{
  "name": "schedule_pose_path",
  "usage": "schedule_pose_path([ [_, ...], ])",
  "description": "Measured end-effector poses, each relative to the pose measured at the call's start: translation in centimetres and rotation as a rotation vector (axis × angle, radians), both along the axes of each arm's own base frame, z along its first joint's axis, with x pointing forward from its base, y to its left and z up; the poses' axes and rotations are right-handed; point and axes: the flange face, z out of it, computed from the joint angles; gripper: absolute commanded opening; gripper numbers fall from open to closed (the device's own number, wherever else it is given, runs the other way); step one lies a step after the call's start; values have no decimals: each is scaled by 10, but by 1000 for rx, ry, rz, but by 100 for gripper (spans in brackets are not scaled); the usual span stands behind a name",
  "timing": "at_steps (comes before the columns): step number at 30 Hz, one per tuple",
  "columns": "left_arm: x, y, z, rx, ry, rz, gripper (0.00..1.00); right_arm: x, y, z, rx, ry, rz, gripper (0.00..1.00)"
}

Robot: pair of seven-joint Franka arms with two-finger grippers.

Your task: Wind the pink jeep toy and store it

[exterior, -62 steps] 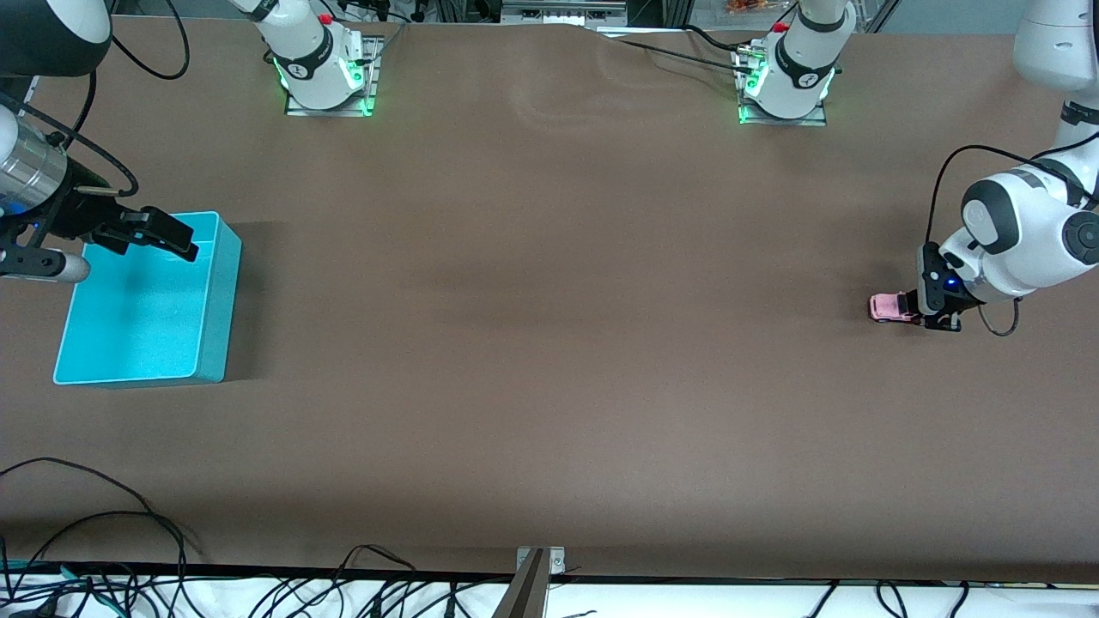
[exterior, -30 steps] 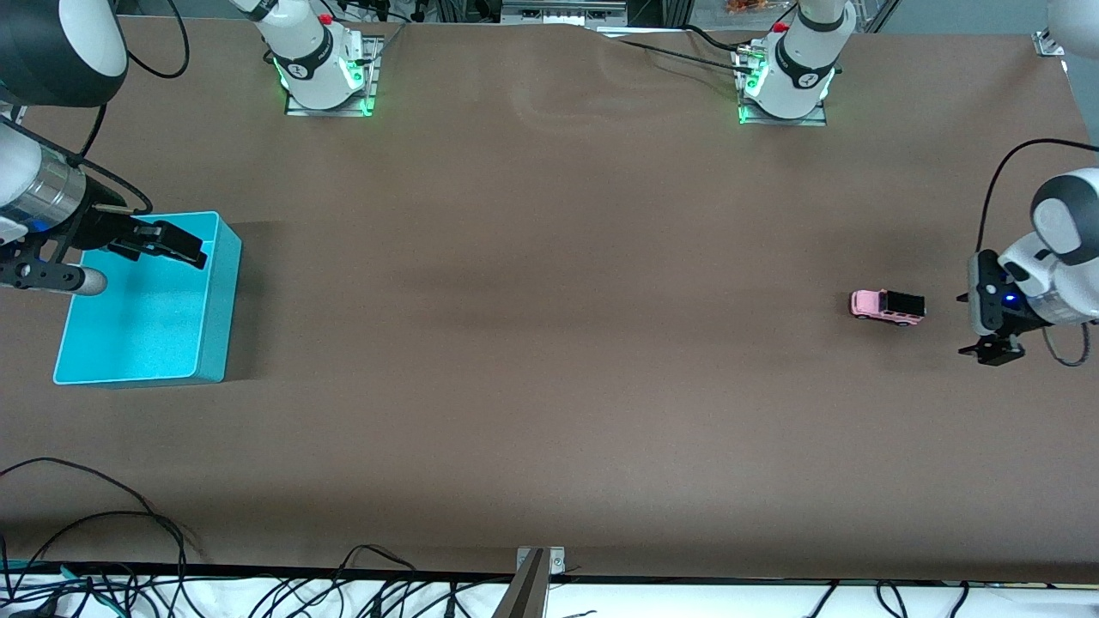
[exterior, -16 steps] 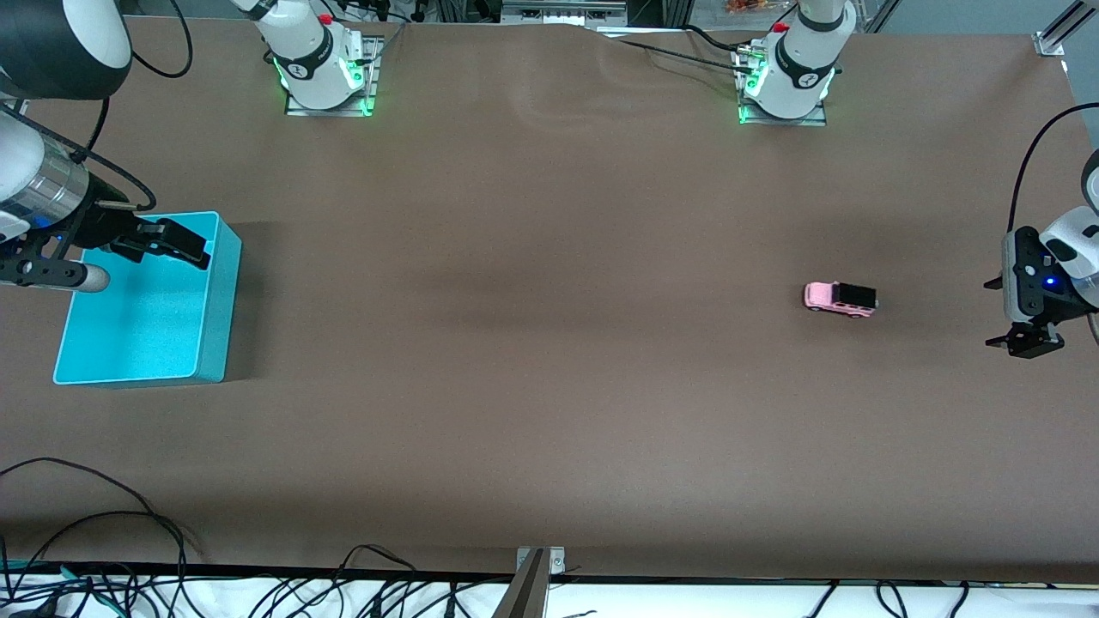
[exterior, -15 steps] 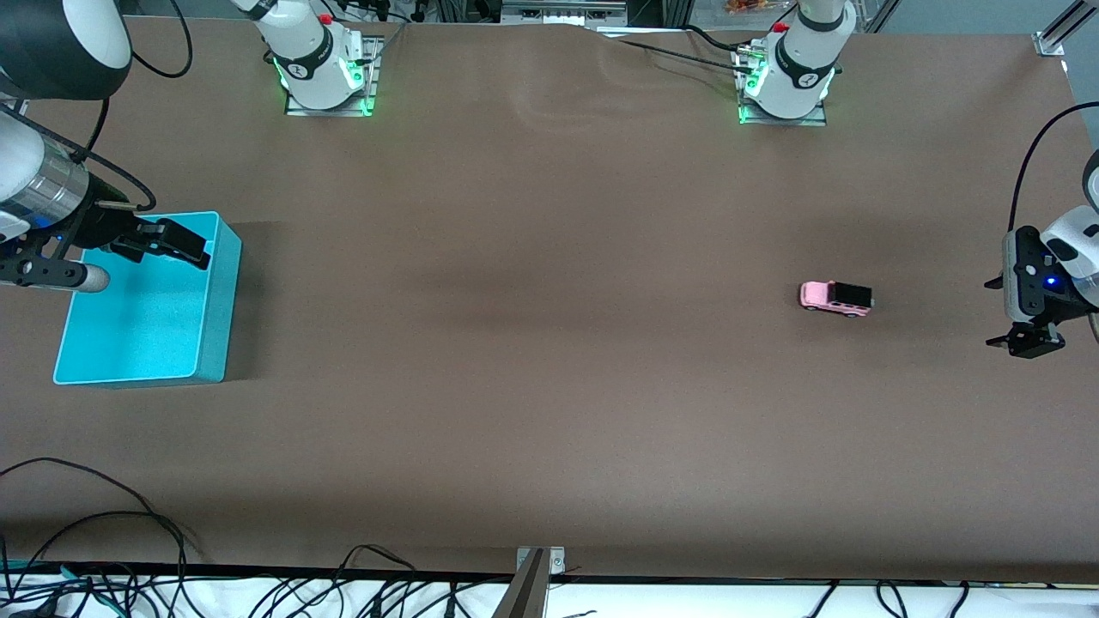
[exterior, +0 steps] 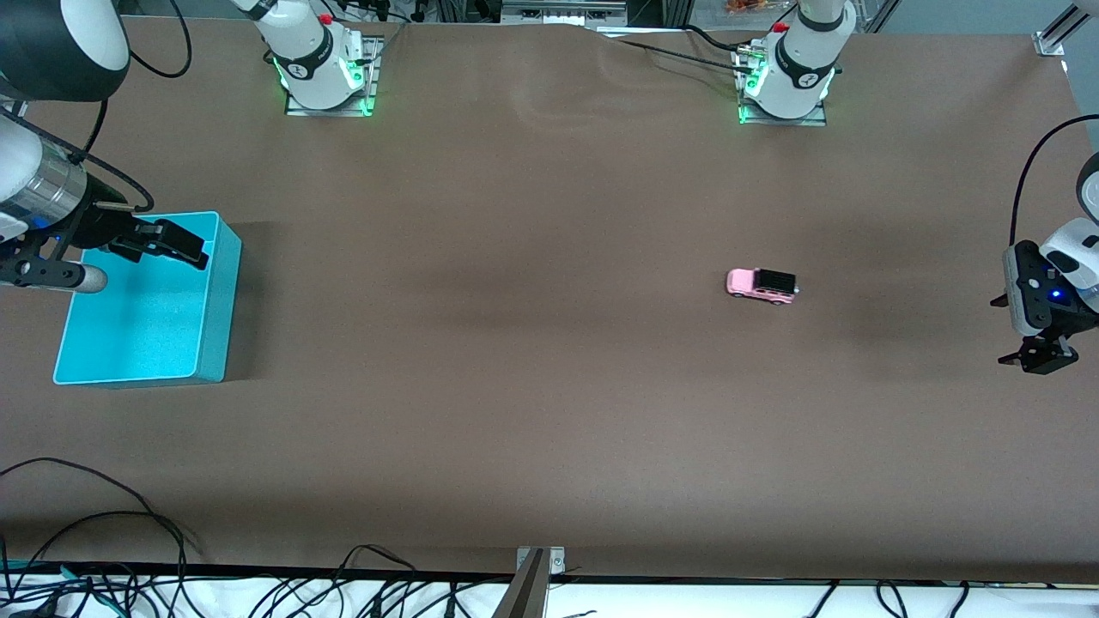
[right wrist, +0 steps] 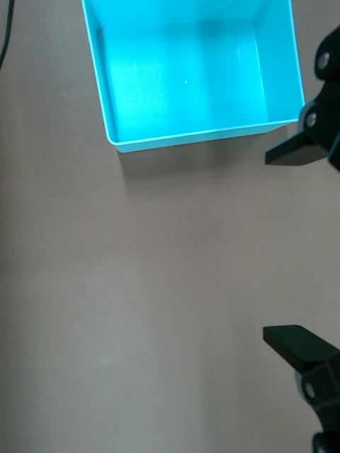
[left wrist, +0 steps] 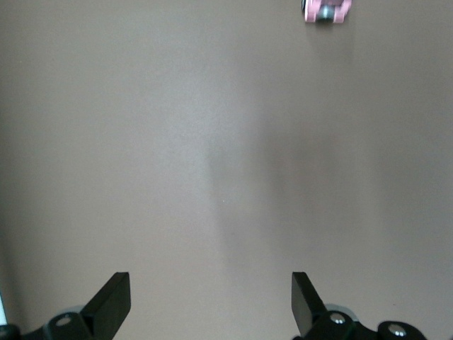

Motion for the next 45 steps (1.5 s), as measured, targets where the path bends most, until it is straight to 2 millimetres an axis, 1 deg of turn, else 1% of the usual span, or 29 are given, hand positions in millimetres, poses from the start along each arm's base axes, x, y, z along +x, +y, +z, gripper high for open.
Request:
schedule_pose_path([
  [10, 0, -1, 0, -1, -1, 10, 100, -1, -2, -8, -2, 14, -3, 100],
  [14, 0, -2, 1, -1, -1, 17, 100, -3, -1, -4, -2, 10, -2, 100],
  [18, 1, -5, 2, -2, -2, 25, 100, -8, 1, 9, -4, 4, 2, 100],
  [25, 2, -14, 2, -5, 3, 36, 100, -20, 0, 44, -17, -1, 6, 100],
  [30, 3, -18, 4, -6, 3, 38, 100, -22, -2, 56, -35, -9, 6, 100],
  [37, 2, -22, 9, -7, 0, 46, 100, -22, -4, 55, -39, -7, 3, 100],
  [45, 1, -23, 12, -8, 3, 57, 100, -17, -3, 46, -38, 5, 6, 99],
])
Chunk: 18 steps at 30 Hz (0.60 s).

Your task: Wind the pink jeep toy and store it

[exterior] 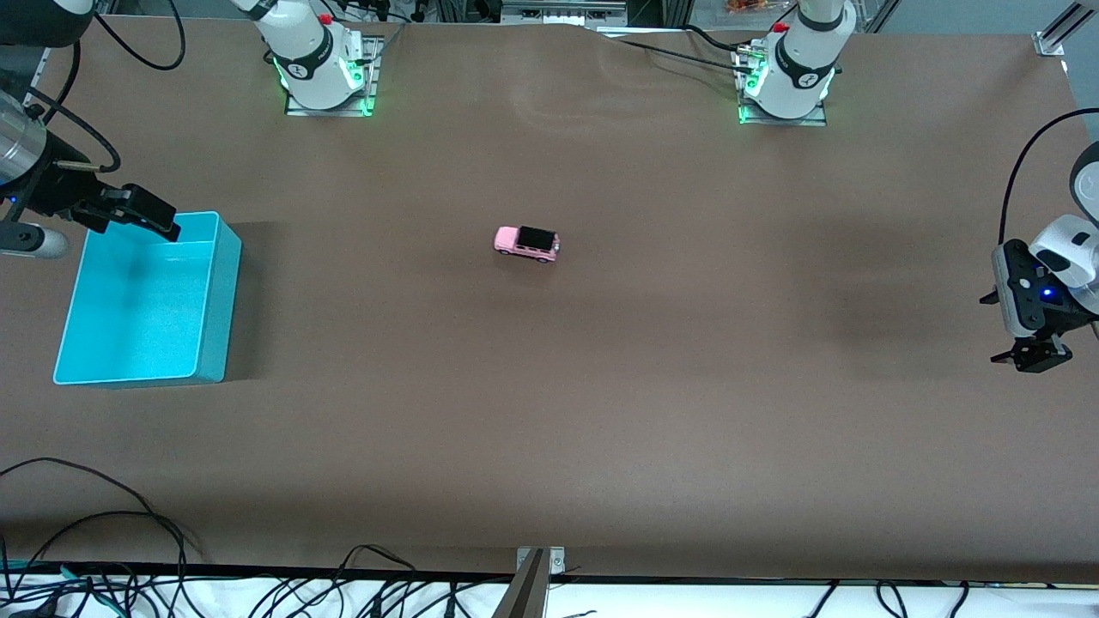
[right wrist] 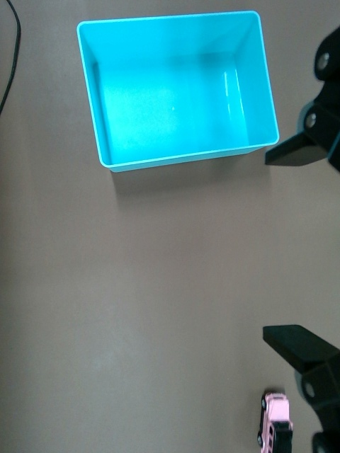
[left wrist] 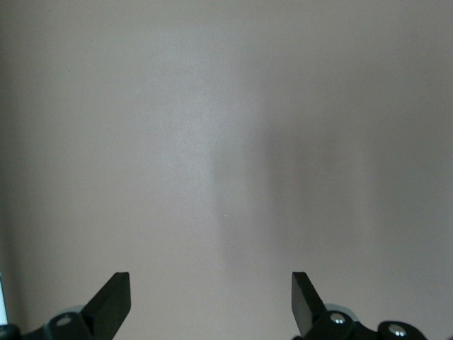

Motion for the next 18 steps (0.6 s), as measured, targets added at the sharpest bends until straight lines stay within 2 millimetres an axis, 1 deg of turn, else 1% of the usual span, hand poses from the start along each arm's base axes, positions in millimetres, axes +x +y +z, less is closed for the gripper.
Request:
schedule_pose_path([
  [7, 0, -3, 1, -1, 1, -1, 100, 2, 2, -3, 1, -2, 4, 100],
  [12, -1, -6, 7, -1, -5, 12, 100, 3, 13, -3, -12, -10, 27, 100],
  [15, -2, -11, 13, -4, -4, 24, 100, 4, 22, -3, -23, -18, 46, 100],
  [18, -3, -21, 24, -5, -10, 42, 100, 4, 26, -4, -25, -21, 54, 100],
])
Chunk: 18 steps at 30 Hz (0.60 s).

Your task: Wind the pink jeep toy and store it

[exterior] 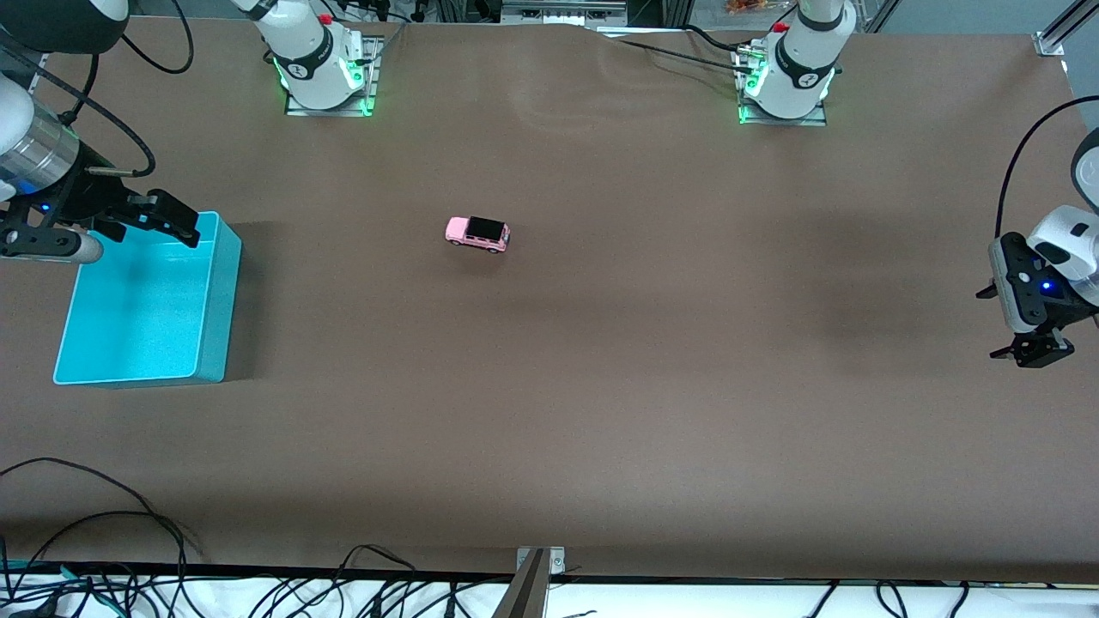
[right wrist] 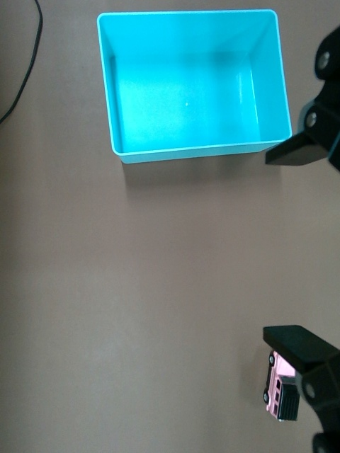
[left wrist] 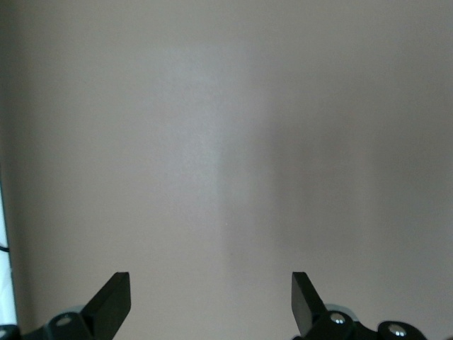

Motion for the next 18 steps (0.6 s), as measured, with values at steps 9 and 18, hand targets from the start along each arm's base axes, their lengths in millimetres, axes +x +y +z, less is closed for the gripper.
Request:
schedule_pose_path([
  [9, -19, -24, 41, -14, -25, 141, 100, 0, 3, -10, 0, 17, 6, 100],
  [18, -59, -46, 99, -43, -14, 403, 100, -8, 61, -26, 6, 45, 110, 100],
])
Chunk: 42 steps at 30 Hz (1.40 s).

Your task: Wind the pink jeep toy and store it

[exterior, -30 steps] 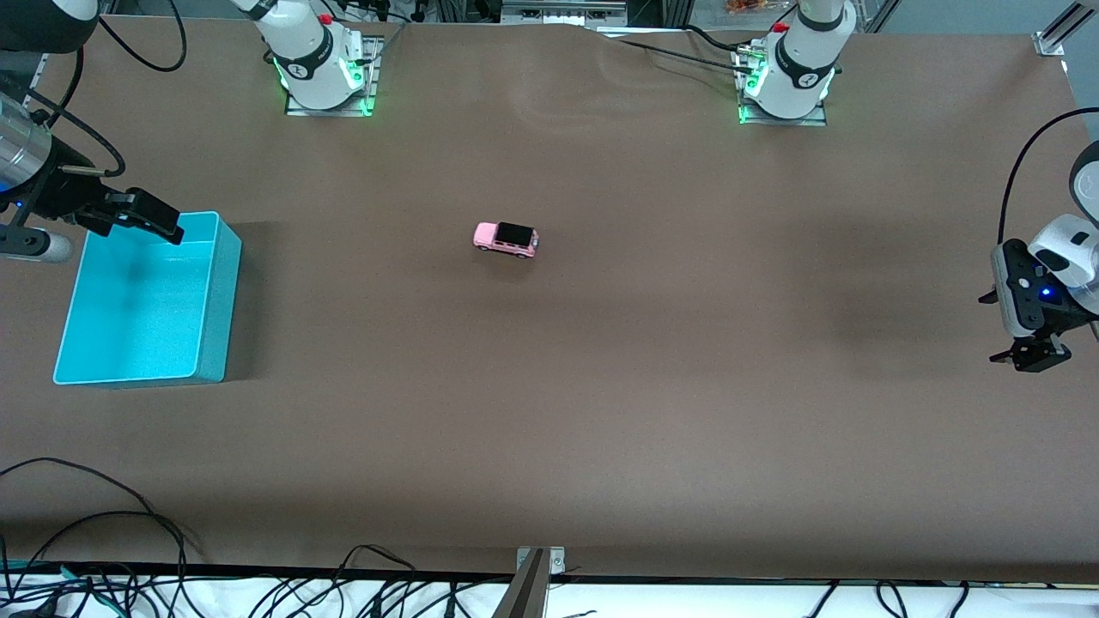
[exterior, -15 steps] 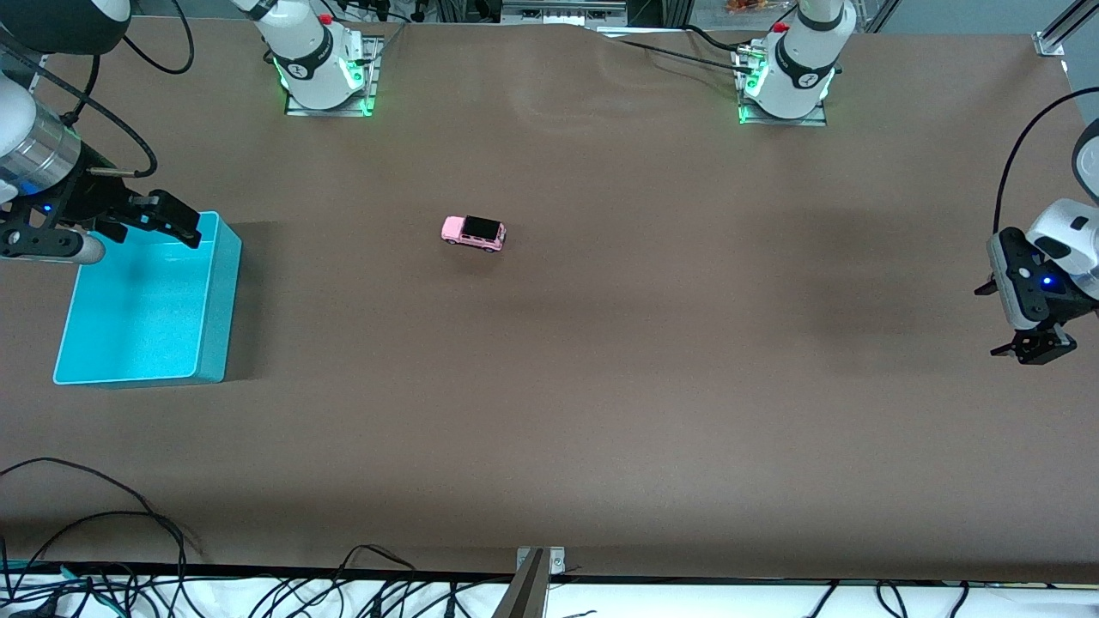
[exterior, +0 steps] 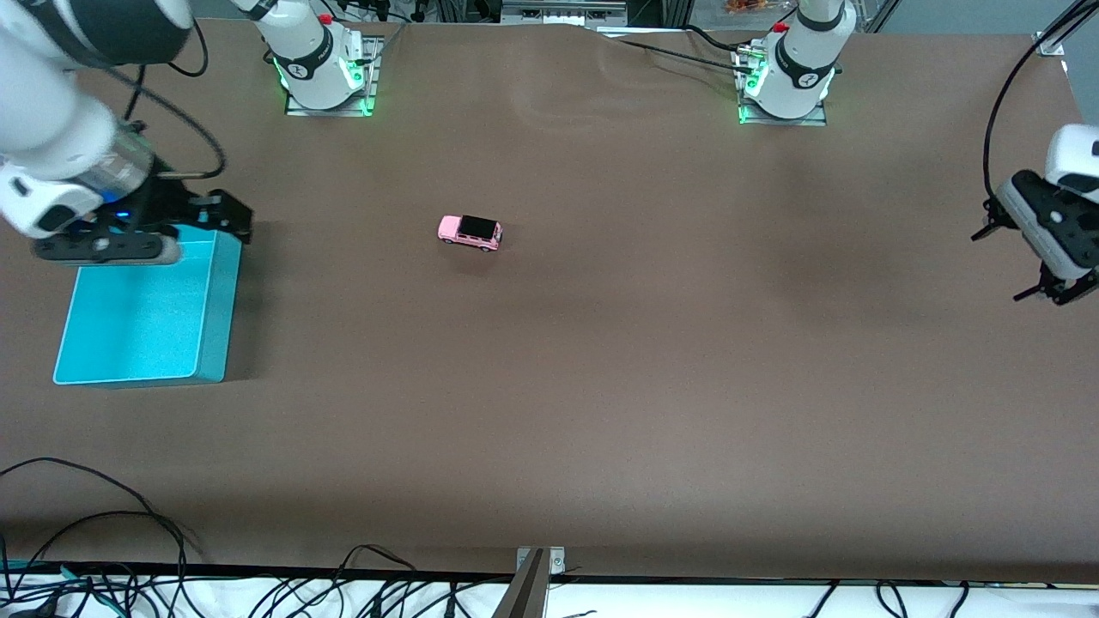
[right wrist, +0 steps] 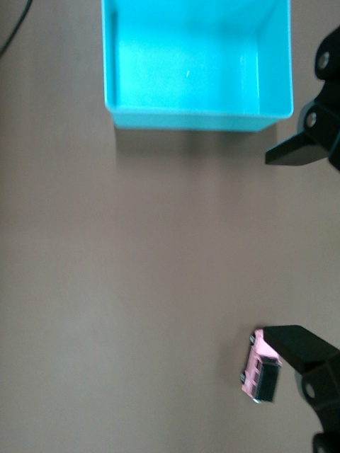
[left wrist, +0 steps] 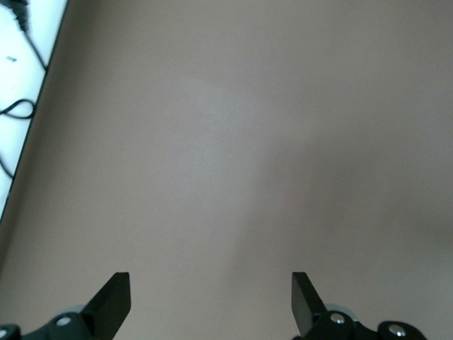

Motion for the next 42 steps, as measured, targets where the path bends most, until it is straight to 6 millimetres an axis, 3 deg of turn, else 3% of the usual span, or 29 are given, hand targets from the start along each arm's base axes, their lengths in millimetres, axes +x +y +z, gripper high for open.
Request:
schedule_pose_path([
  [5, -18, -15, 24, -4, 2, 122, 100, -12, 47, -12, 5, 7, 85, 100],
  [8, -27, -25, 34, -2, 13, 192, 100, -19, 67, -31, 5, 15, 126, 100],
  [11, -35, -34, 41, -4, 27, 255, 100, -25, 78, -57, 2, 38, 175, 100],
  [19, -54, -41, 54, -8, 77, 477, 100, -43, 84, -131, 4, 92, 363, 100],
  [23, -63, -45, 62, -8, 91, 583, 100, -55, 100, -156, 14, 74, 446, 100],
  [34, -86, -62, 82, 2, 110, 758, 100, -110, 171, -230, 72, -26, 618, 100],
  [42, -92, -64, 88, 4, 111, 785, 100, -146, 227, -258, 72, -19, 779, 100],
])
